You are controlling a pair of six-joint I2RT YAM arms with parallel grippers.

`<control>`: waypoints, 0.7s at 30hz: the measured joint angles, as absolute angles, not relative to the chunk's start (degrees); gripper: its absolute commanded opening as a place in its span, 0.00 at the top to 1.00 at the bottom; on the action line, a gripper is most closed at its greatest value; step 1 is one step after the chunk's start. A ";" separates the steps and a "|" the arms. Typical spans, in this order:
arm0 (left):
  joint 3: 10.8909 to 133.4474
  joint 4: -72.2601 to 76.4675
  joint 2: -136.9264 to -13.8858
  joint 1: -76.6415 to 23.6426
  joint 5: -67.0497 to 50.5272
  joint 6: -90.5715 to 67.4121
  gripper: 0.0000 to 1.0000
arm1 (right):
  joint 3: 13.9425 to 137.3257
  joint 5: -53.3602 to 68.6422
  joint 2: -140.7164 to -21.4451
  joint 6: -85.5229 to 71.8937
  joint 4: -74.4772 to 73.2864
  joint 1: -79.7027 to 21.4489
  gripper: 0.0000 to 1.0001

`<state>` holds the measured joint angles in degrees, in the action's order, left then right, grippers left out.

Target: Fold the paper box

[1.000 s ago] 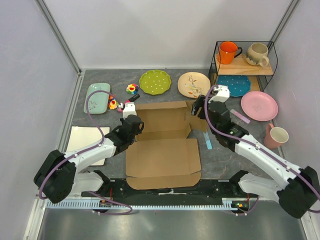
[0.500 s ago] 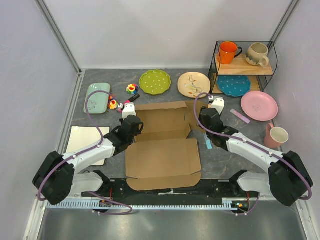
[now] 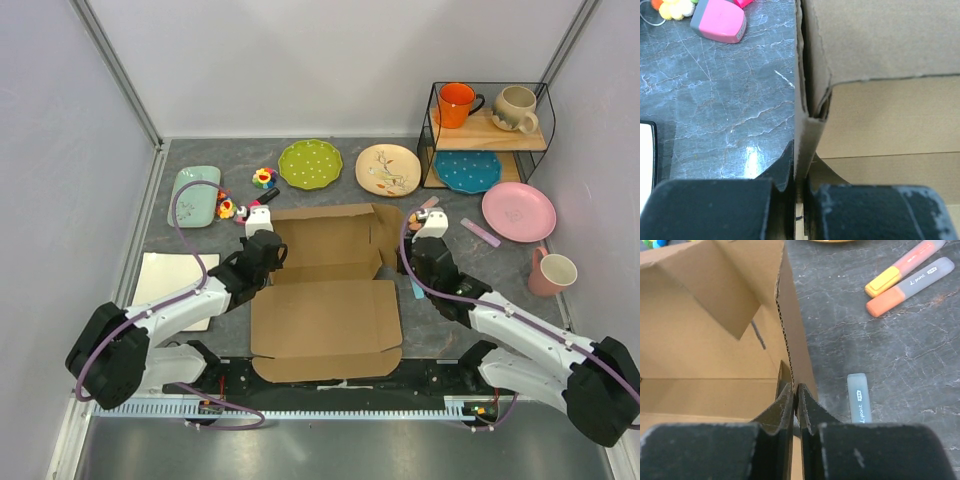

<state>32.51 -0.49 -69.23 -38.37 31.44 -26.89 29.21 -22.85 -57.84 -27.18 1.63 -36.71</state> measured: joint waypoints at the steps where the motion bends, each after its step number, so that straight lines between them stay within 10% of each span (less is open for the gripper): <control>1: 32.69 -0.49 -69.43 -38.37 31.40 -26.89 0.98 | 28.95 -22.92 -57.43 -27.09 1.67 -37.87 0.90; 21: 33.15 -0.75 -69.97 -38.30 32.71 -26.85 0.98 | 31.90 -29.78 -65.04 -26.30 8.71 -52.75 0.85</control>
<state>33.15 -0.75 -69.97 -38.30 32.71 -26.85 31.90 -29.78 -65.04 -26.30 8.71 -52.75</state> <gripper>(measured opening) 0.052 0.094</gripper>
